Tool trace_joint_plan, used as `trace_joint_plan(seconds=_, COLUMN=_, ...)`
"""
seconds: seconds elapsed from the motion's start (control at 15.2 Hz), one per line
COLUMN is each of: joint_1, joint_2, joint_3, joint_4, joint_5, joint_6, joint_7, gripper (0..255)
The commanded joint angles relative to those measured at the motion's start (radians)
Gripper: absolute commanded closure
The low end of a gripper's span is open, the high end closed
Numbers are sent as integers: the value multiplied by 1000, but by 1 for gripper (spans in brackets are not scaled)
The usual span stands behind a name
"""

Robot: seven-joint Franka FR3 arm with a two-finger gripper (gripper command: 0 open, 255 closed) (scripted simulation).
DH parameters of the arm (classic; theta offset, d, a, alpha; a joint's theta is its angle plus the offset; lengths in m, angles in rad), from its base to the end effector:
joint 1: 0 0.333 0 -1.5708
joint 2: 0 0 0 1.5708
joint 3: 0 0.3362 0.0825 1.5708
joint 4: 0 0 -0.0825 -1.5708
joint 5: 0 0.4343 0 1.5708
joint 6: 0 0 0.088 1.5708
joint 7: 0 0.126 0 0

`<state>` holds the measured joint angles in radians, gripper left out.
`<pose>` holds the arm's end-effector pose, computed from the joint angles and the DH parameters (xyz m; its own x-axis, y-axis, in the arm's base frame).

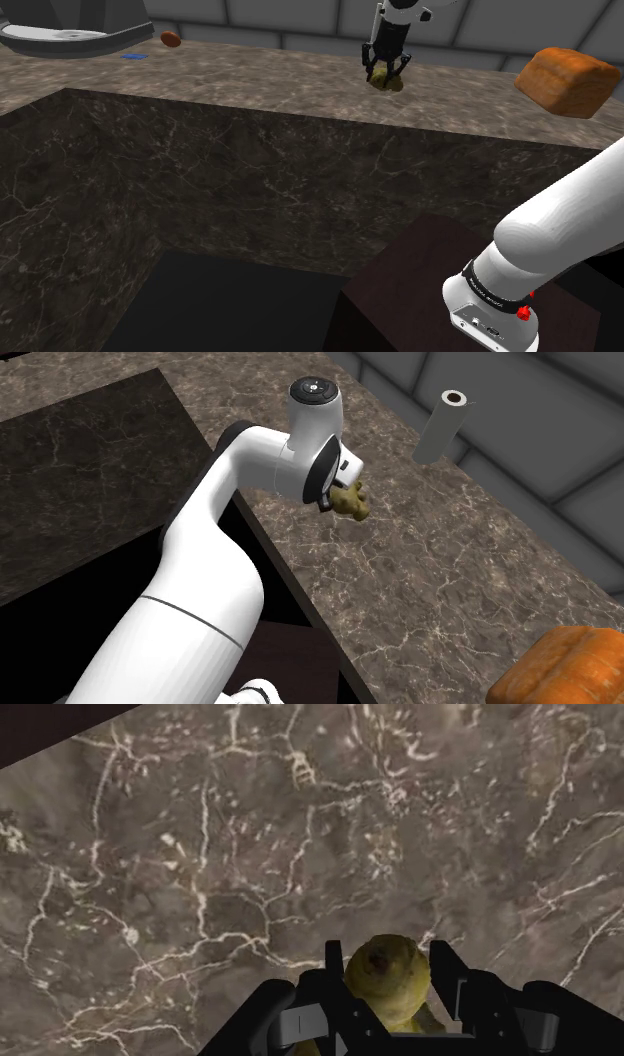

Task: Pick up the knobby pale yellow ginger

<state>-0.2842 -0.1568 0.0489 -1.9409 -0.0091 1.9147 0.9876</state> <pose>0.5589 -0.1334 0.5531 0.3379 -0.9373 0.0854 -0.9331 -0.3455 -0.0994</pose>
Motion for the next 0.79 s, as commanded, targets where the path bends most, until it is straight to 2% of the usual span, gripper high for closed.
trace_joint_plan(seconds=0.0, joint_1=1, joint_2=-2, joint_3=1, joint_4=24, joint_5=0, joint_6=-26, joint_7=1, gripper=255)
trace_joint_plan(seconds=0.59, joint_1=0, joint_2=11, joint_3=1, joint_4=159, joint_5=0, joint_6=-149, joint_7=0, gripper=255)
trace_joint_plan(seconds=0.73, joint_1=0, joint_2=11, joint_3=1, joint_4=162, joint_5=0, joint_6=-151, joint_7=-1, gripper=255)
